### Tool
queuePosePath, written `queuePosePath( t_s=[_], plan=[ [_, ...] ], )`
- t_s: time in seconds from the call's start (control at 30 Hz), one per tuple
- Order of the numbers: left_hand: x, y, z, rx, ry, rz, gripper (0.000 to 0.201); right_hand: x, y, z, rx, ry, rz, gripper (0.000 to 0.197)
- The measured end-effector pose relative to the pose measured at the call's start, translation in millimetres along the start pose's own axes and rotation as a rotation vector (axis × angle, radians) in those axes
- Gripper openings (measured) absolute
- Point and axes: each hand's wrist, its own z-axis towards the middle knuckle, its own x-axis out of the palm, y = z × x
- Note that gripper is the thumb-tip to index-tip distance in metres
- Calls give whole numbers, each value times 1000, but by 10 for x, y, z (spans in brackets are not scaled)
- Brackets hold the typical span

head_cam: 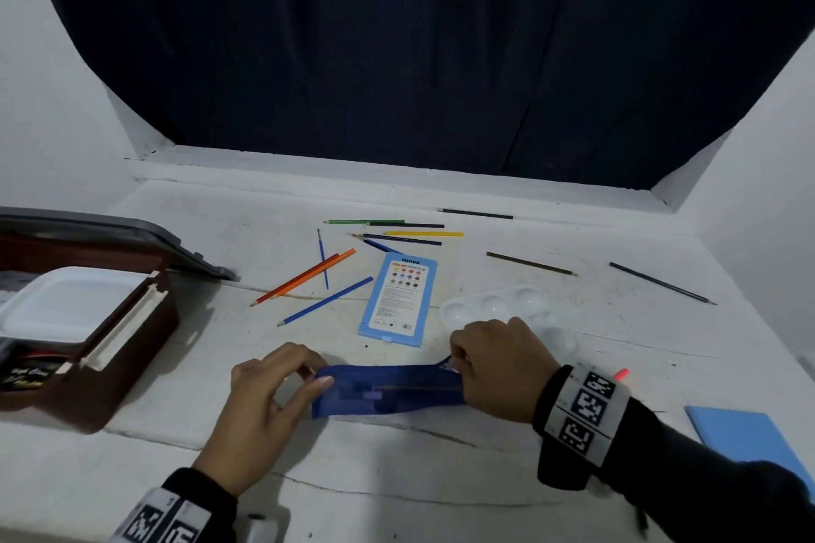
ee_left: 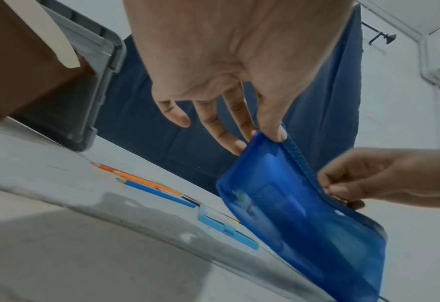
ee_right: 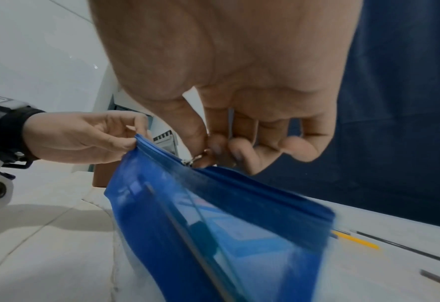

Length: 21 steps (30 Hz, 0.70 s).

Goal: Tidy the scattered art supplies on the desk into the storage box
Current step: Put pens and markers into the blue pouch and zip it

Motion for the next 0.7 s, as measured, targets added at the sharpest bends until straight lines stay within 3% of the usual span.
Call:
queuePosePath(
  t_s=[0.1, 0.2, 0.3, 0.47, 0.67, 0.7],
  plan=[
    [-44, 4, -11, -11, -11, 3, 18, -1, -49, -37, 26, -10, -23, 11],
    [-45, 65, -32, -51, -5, -11, 4, -10, -84, -64, 50, -27, -53, 16],
    [-61, 135, -67, -79, -8, 7, 20, -22, -140, -87, 93, -53, -52, 19],
    [-87, 205, -110, -99, -10, 31, 8, -21, -220, -132, 156, -71, -2, 18],
    [-59, 271, -130, -245, 19, -37, 11, 3, -166, -155, 13, -83, 65, 10],
    [-52, 277, -133, -268, 23, -47, 12, 30, -150, -137, -29, -67, 76, 16]
  ],
)
